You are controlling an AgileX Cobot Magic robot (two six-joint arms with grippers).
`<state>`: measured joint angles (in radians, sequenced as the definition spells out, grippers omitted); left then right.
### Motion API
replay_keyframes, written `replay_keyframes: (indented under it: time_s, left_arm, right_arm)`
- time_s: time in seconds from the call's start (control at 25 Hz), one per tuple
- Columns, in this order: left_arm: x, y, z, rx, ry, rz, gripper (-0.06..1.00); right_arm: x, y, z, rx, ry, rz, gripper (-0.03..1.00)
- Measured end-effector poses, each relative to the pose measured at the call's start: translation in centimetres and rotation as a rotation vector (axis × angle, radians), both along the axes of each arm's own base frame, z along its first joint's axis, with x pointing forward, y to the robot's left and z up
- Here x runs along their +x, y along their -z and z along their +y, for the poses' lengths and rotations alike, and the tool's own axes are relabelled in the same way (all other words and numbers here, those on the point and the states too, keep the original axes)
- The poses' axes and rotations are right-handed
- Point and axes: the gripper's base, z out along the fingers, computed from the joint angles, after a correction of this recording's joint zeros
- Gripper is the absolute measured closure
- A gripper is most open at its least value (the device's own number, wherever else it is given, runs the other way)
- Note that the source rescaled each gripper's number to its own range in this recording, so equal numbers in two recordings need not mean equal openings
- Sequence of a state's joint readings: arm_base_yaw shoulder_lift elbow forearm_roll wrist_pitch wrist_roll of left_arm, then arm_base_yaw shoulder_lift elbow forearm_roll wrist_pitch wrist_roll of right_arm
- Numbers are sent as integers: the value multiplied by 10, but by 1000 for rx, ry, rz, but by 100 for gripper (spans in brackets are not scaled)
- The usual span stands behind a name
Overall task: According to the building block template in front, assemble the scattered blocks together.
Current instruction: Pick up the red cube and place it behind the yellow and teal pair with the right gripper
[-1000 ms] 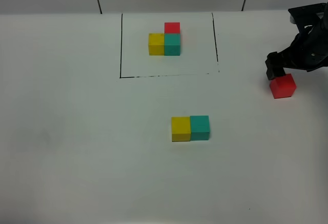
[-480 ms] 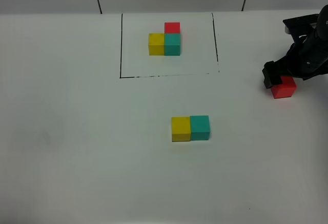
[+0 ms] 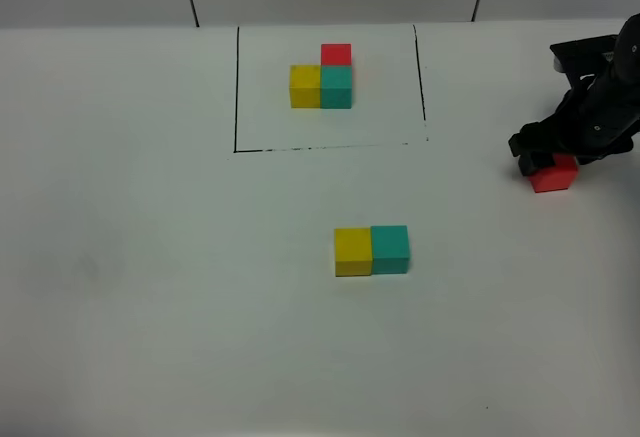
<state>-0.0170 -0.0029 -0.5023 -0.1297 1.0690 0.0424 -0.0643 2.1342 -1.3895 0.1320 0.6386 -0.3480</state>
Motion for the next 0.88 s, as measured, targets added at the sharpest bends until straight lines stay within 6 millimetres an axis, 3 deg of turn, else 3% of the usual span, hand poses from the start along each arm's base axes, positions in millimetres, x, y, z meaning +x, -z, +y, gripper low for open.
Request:
replay_keyframes:
  time_s: [0.08,0.24,0.4,0.52,0.68,0.88]
  left_arm:
    - [0,0,0,0,0,0,21]
    - [0,0,0,0,0,0,21]
    - [0,0,0,0,0,0,21]
    - [0,0,0,0,0,0,21]
    - [0,0,0,0,0,0,21]
    - [0,0,0,0,0,0,21]
  right_arm:
    - [1,1,0,5,4,-1,59]
    - [2,1,1,20,16,-6,95]
    - [4,-2,6,41,57,-27,95]
    - [6,-12,20,77,103,-62,95]
    - [4,-27,56,123,141,-83,95]
    - [-7,-27,117,104,133,-57,95]
